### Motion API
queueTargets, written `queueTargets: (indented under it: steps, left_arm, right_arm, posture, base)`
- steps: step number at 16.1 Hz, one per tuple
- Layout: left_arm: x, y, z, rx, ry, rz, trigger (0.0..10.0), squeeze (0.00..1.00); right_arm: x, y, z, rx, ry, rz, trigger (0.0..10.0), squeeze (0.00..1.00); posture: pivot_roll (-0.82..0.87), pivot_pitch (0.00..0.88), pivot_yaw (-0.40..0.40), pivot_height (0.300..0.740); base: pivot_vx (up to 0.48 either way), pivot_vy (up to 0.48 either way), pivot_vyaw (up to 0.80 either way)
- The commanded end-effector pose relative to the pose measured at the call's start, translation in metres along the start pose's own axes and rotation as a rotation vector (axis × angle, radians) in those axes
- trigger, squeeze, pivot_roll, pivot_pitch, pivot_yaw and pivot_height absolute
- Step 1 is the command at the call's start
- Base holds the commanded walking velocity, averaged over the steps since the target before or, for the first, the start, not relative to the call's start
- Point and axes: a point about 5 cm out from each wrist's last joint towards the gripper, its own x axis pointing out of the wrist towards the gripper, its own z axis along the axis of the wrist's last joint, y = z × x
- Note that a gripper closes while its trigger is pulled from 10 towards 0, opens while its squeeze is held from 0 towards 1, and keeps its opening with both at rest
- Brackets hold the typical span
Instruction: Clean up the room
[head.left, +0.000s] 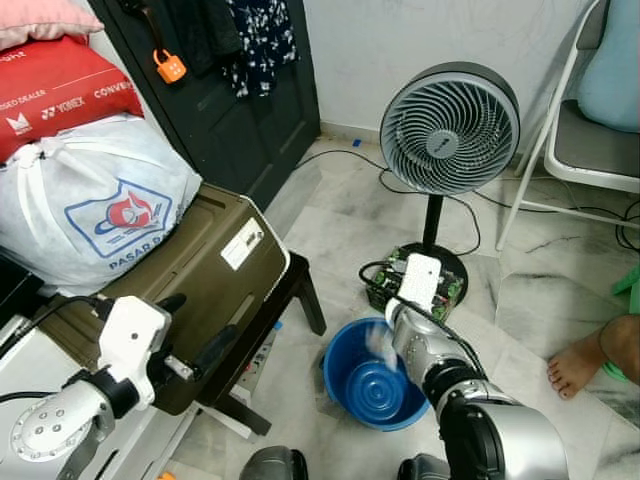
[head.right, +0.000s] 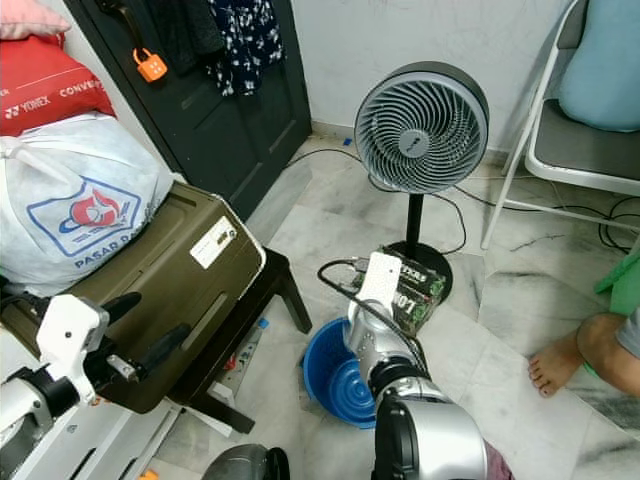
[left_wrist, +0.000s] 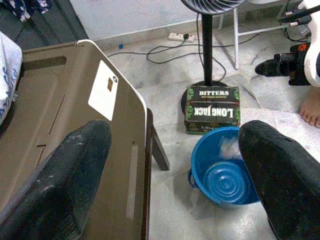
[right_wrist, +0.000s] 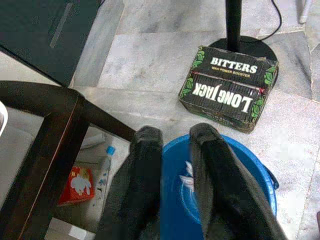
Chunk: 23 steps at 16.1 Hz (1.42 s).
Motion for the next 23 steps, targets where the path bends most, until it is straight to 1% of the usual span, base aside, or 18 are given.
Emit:
queueTargets:
  steps: [1, 3, 6, 7, 8, 9, 10, 11, 12, 14, 15, 16, 17, 19, 20, 21, 22, 23]
  left_arm:
    - [-0.001, 0.002, 0.003, 0.022, 0.004, -0.003, 10.0, 0.00]
    - [-0.001, 0.003, 0.003, 0.026, 0.005, -0.001, 10.0, 0.00]
    - [0.007, 0.006, 0.005, 0.029, -0.017, -0.003, 10.0, 0.00]
    - [0.010, 0.008, 0.006, 0.027, -0.025, 0.002, 10.0, 0.00]
    - [0.013, 0.008, 0.006, 0.025, -0.034, -0.003, 10.0, 0.00]
    - [0.019, 0.007, 0.006, 0.021, -0.044, -0.017, 10.0, 0.00]
    - [0.028, 0.004, 0.009, 0.035, -0.075, -0.047, 10.0, 0.00]
    - [0.031, 0.004, 0.012, 0.037, -0.095, -0.054, 10.0, 0.00]
    - [0.037, 0.006, 0.013, 0.032, -0.106, -0.045, 10.0, 0.00]
    - [0.049, 0.008, 0.016, 0.033, -0.136, -0.039, 10.0, 0.00]
    - [0.060, 0.009, 0.017, 0.033, -0.162, -0.034, 10.0, 0.00]
    - [0.065, 0.009, 0.017, 0.029, -0.174, -0.029, 10.0, 0.00]
    - [0.069, 0.008, 0.015, 0.028, -0.179, -0.027, 10.0, 0.00]
    - [0.074, 0.007, 0.014, 0.026, -0.204, -0.010, 10.0, 0.00]
    - [0.074, 0.007, 0.008, 0.023, -0.211, 0.013, 10.0, 0.00]
    - [0.072, 0.007, -0.002, 0.008, -0.199, 0.045, 10.0, 0.00]
    - [0.073, 0.006, -0.004, 0.003, -0.199, 0.053, 10.0, 0.00]
    - [0.072, 0.005, -0.008, -0.015, -0.199, 0.082, 10.0, 0.00]
  right_arm:
    - [0.000, 0.006, 0.002, 0.017, -0.001, 0.012, 10.0, 1.00]
    - [0.001, 0.005, 0.011, 0.004, -0.045, 0.011, 10.0, 1.00]
    - [-0.001, 0.017, 0.033, 0.002, -0.145, 0.091, 10.0, 1.00]
    - [-0.005, 0.021, 0.039, -0.017, -0.188, 0.133, 10.0, 1.00]
    - [-0.010, 0.020, 0.039, -0.054, -0.227, 0.148, 10.0, 1.00]
    - [-0.017, 0.013, 0.038, -0.065, -0.265, 0.151, 10.0, 1.00]
    - [-0.034, 0.003, 0.045, -0.105, -0.382, 0.176, 10.0, 1.00]
    - [-0.045, -0.003, 0.047, -0.091, -0.421, 0.180, 10.0, 1.00]
    - [-0.052, -0.009, 0.049, -0.097, -0.434, 0.177, 10.0, 1.00]
    - [-0.072, -0.024, 0.055, -0.151, -0.472, 0.160, 10.0, 1.00]
    - [-0.088, -0.038, 0.054, -0.209, -0.478, 0.156, 10.0, 1.00]
    - [-0.099, -0.048, 0.050, -0.230, -0.481, 0.149, 10.0, 1.00]
    - [-0.105, -0.055, 0.046, -0.238, -0.470, 0.141, 10.0, 1.00]
    - [-0.124, -0.071, 0.033, -0.243, -0.441, 0.104, 10.0, 1.00]
    - [-0.132, -0.072, 0.030, -0.239, -0.454, 0.094, 10.0, 1.00]
    - [-0.140, -0.069, 0.033, -0.274, -0.506, 0.114, 10.0, 1.00]
    - [-0.141, -0.070, 0.035, -0.281, -0.521, 0.111, 10.0, 1.00]
    - [-0.141, -0.074, 0.035, -0.292, -0.533, 0.081, 10.0, 1.00]
  posture:
    - [0.19, 0.089, 0.168, 0.740]
    - [0.18, 0.087, 0.168, 0.740]
    - [0.15, 0.072, 0.159, 0.740]
    - [0.13, 0.067, 0.157, 0.740]
    - [0.10, 0.059, 0.154, 0.740]
    - [0.07, 0.046, 0.149, 0.740]
    - [0.03, 0.029, 0.142, 0.740]
    - [0.02, 0.026, 0.141, 0.740]
    - [-0.02, 0.010, 0.135, 0.740]
    - [-0.06, 0.000, 0.130, 0.740]
    - [-0.10, 0.000, 0.130, 0.740]
    - [-0.11, 0.000, 0.130, 0.740]
    - [-0.13, 0.000, 0.130, 0.740]
    - [-0.15, 0.000, 0.118, 0.740]
    - [-0.17, 0.000, 0.116, 0.740]
    - [-0.18, 0.000, 0.116, 0.740]
    - [-0.19, 0.000, 0.117, 0.740]
    - [-0.21, 0.000, 0.119, 0.740]
  base:
    - [0.000, 0.000, 0.00]
    - [0.000, 0.000, 0.00]
    - [0.000, 0.000, 0.00]
    - [0.000, 0.000, 0.00]
    - [0.000, 0.000, 0.00]
    - [0.000, 0.000, 0.00]
    - [0.000, 0.000, 0.00]
    - [0.000, 0.000, 0.00]
    - [0.000, 0.000, 0.00]
    - [0.000, 0.000, 0.00]
    - [0.000, 0.000, 0.00]
    - [0.000, 0.000, 0.00]
    - [0.000, 0.000, 0.00]
    - [0.000, 0.000, 0.00]
    - [0.000, 0.000, 0.00]
    - [0.000, 0.000, 0.00]
    - [0.000, 0.000, 0.00]
    - [0.000, 0.000, 0.00]
